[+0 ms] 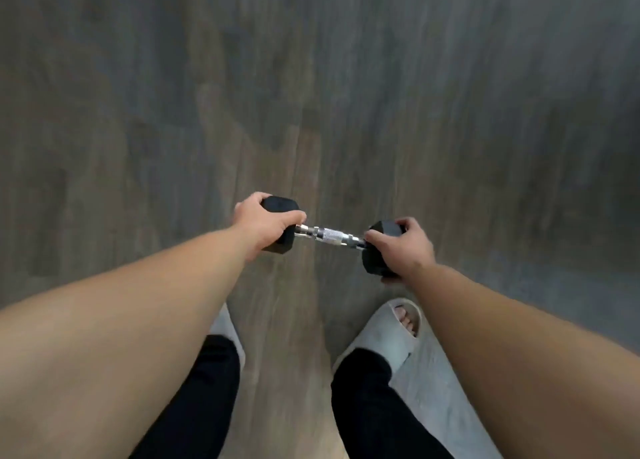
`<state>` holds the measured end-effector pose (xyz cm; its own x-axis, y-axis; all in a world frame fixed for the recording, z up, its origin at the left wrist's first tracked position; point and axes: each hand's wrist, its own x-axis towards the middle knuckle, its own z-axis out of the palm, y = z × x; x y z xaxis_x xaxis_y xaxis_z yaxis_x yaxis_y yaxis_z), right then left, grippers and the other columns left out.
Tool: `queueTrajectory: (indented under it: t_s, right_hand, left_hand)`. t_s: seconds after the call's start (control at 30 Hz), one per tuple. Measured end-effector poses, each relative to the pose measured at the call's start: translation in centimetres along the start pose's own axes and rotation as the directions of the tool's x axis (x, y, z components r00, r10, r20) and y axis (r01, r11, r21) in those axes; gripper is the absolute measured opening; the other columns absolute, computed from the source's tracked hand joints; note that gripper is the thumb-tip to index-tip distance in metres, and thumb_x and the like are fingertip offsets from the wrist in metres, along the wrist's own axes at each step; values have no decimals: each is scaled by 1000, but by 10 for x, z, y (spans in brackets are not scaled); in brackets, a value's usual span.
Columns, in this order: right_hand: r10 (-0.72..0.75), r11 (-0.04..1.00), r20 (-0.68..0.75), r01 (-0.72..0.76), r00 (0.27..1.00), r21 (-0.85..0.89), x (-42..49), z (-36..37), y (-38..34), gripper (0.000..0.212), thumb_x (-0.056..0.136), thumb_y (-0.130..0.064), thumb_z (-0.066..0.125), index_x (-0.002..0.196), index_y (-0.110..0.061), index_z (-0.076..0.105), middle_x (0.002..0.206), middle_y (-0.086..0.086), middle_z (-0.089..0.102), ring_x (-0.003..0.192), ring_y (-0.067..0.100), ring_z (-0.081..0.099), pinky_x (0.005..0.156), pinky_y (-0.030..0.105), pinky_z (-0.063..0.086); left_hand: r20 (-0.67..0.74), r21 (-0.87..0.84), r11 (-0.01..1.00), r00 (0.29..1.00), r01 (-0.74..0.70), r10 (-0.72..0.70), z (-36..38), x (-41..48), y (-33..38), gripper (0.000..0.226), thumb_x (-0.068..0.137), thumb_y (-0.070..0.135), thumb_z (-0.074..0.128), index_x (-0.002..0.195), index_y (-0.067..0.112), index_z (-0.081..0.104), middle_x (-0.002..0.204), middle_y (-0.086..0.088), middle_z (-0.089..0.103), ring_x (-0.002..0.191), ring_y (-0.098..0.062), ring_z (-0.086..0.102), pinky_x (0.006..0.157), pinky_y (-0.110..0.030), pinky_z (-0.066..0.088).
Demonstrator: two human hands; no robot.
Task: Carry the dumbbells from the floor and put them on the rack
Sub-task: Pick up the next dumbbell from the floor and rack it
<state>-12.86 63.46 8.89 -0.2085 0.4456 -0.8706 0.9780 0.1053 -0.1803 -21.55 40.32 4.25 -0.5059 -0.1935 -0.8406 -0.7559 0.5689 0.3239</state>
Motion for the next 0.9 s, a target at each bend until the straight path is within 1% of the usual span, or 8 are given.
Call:
queueTrajectory:
  t_s: [0.2, 0.3, 0.4, 0.5, 0.67, 0.77, 0.83, 0.9]
  right_hand:
    - [-57, 997, 109, 50, 992, 65, -168, -3, -90, 61, 69, -37, 81, 123, -27, 54, 100, 2, 64, 84, 28, 72, 51, 49, 65]
    - [-131, 990, 144, 123, 981, 65, -273, -3, -141, 62, 64, -39, 80, 118, -28, 53, 113, 9, 66, 86, 28, 73, 45, 41, 63]
    - [-201, 979, 174, 191, 964, 70, -382, 1, -187, 60, 63, -41, 80, 115, -28, 54, 120, 8, 60, 84, 20, 67, 44, 35, 60]
    - [-264, 964, 205, 250, 942, 90, -486, 17, -224, 61, 59, -42, 80, 112, -27, 54, 120, 7, 61, 86, 22, 68, 46, 38, 61]
    - [-325, 944, 271, 292, 906, 157, -637, 77, -258, 69, 56, -40, 83, 117, -27, 52, 116, 6, 63, 93, 31, 70, 52, 49, 64]
    - [-332, 940, 342, 277, 879, 200, -713, 132, -271, 70, 57, -37, 83, 118, -23, 51, 109, 13, 67, 80, 33, 71, 54, 49, 61]
    - [-340, 938, 391, 280, 855, 204, -759, 166, -279, 54, 68, -28, 82, 114, -16, 56, 87, 13, 67, 60, 29, 64, 61, 49, 59]
    - [-336, 942, 440, 289, 833, 171, -796, 200, -286, 44, 73, -23, 81, 110, -9, 63, 78, 13, 63, 55, 28, 60, 68, 56, 59]
  left_hand:
    - [-117, 4, 999, 992, -46, 46, -167, -112, 42, 81, 29, 63, 82, 102, 30, 69, 115, -1, 66, 98, -20, 68, 88, -37, 59]
    - [-183, -67, 995, 982, -67, 54, -264, -184, 56, 82, 30, 62, 85, 104, 30, 68, 114, -1, 69, 99, -19, 69, 89, -41, 60]
    - [-253, -129, 986, 965, -107, 72, -361, -258, 62, 72, 46, 51, 93, 108, 28, 64, 115, 0, 67, 102, -21, 67, 90, -41, 59]
    - [-319, -126, 980, 941, -157, 110, -461, -326, 60, 63, 55, 47, 93, 108, 29, 63, 114, 1, 67, 105, -21, 65, 91, -35, 55]
    - [-378, -127, 977, 919, -169, 110, -622, -417, 34, 71, 46, 50, 92, 108, 29, 63, 112, 3, 66, 101, -20, 64, 91, -36, 55]
    - [-452, -104, 980, 886, -171, 107, -707, -461, 7, 77, 47, 50, 90, 114, 31, 59, 115, 4, 63, 103, -20, 62, 89, -32, 53]
    - [-489, -94, 982, 867, -161, 95, -756, -483, -14, 81, 47, 49, 90, 118, 27, 58, 117, 1, 63, 103, -21, 62, 88, -31, 51]
    - [-526, -94, 988, 848, -125, 57, -801, -503, -37, 84, 48, 50, 90, 121, 26, 56, 117, 0, 63, 104, -23, 62, 91, -33, 53]
